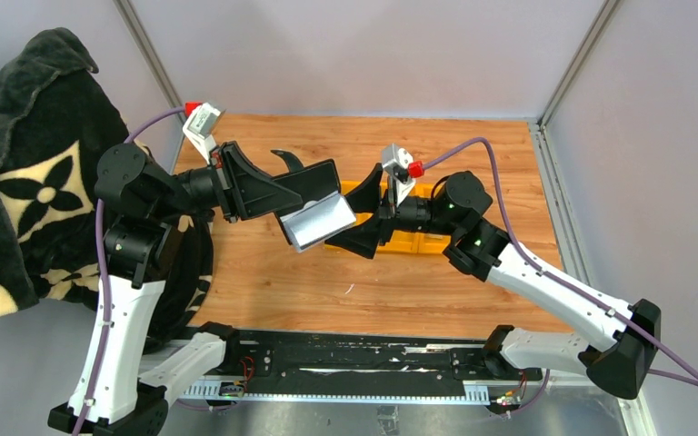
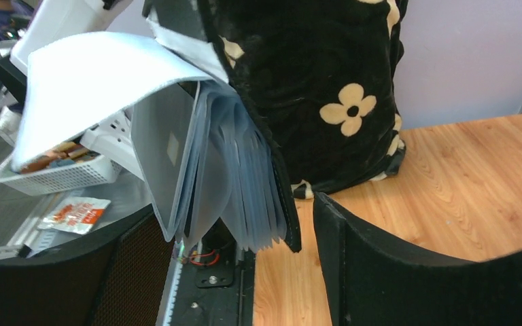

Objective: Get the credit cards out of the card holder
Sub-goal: Open the card holder at the center of the board.

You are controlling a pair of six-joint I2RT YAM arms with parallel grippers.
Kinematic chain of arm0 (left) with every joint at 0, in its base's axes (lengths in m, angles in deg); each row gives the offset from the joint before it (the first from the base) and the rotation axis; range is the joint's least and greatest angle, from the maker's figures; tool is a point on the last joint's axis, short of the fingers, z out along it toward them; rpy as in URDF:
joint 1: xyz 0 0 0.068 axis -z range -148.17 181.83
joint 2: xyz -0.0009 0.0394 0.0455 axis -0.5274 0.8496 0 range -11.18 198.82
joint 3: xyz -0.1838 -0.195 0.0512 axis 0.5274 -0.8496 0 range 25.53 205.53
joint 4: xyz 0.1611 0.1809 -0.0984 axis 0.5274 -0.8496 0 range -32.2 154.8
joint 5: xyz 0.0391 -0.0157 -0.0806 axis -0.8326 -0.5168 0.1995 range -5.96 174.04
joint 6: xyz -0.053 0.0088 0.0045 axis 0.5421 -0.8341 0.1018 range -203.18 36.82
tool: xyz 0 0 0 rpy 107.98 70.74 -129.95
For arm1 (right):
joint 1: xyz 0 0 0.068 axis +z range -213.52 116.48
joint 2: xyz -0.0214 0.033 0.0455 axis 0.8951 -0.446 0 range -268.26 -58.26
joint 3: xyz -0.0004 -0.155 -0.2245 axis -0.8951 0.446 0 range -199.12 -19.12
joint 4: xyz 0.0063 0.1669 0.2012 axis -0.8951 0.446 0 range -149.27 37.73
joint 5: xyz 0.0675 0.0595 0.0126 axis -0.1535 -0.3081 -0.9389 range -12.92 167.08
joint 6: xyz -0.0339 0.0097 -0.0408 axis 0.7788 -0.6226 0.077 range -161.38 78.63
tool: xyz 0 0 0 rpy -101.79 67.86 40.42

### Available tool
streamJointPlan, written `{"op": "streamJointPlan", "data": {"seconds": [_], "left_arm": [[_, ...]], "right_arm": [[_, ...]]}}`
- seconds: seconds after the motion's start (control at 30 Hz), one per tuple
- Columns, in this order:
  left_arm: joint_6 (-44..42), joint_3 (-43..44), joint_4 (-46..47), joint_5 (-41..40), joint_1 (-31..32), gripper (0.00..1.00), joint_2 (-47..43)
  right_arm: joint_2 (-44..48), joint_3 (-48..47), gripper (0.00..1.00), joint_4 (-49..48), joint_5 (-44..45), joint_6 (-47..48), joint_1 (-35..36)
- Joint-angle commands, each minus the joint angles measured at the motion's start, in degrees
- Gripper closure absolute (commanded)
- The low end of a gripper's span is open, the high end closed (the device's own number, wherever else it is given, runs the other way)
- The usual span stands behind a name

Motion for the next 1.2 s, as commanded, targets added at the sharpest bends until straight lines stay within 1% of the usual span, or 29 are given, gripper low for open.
{"op": "streamJointPlan", "data": {"seconds": [0.0, 0.1, 0.17, 0.43, 0.63, 0.7, 0.87, 0.97, 1.1, 1.17], "left_arm": [[-1.29, -0.19, 0.73, 1.47, -0.09, 1.0, -1.23], [-1.93, -0.07, 0.15, 1.58, -0.09, 1.0, -1.4], [-1.95, -0.09, 0.15, 1.42, -0.09, 1.0, -1.43], [-1.51, 0.17, 0.14, 1.29, -0.09, 1.0, -1.44], [-1.68, 0.17, 0.1, 1.56, -0.09, 1.0, -1.54], [-1.87, 0.04, 0.04, 1.64, -0.09, 1.0, -1.52], [-2.38, -0.3, 0.08, 1.74, -0.09, 1.0, -1.6], [-2.75, -0.71, 0.17, 1.83, -0.11, 1.0, -1.73], [-2.44, -0.76, 0.62, 1.66, -0.09, 1.0, -1.71], [-2.34, -0.76, 0.64, 1.7, -0.09, 1.0, -1.77]], "right_arm": [[-0.12, -3.17, 0.25, -4.41, -1.74, -8.35, -1.75], [-0.56, -3.97, 0.25, -4.8, -3.86, -11.13, -2.0], [-0.77, -4.77, 0.25, -3.89, -2.51, -12.21, -2.09], [-1.98, -5.95, 0.27, -5.23, 0.48, -14.13, -2.08], [-2.61, -6.48, 0.23, -6.11, 5.6, -15.3, -2.03], [-2.72, -6.17, 0.2, -7.76, 6.53, -17.0, -1.97], [-1.82, -4.18, 0.18, -11.05, 10.57, -21.56, -2.01], [-1.39, -2.48, 0.18, -13.63, 10.92, -24.16, -2.04], [-1.45, -2.35, 0.18, -12.98, 11.84, -24.93, -2.01], [-2.09, -2.83, 0.18, -13.26, 10.38, -24.96, -2.02]]}}
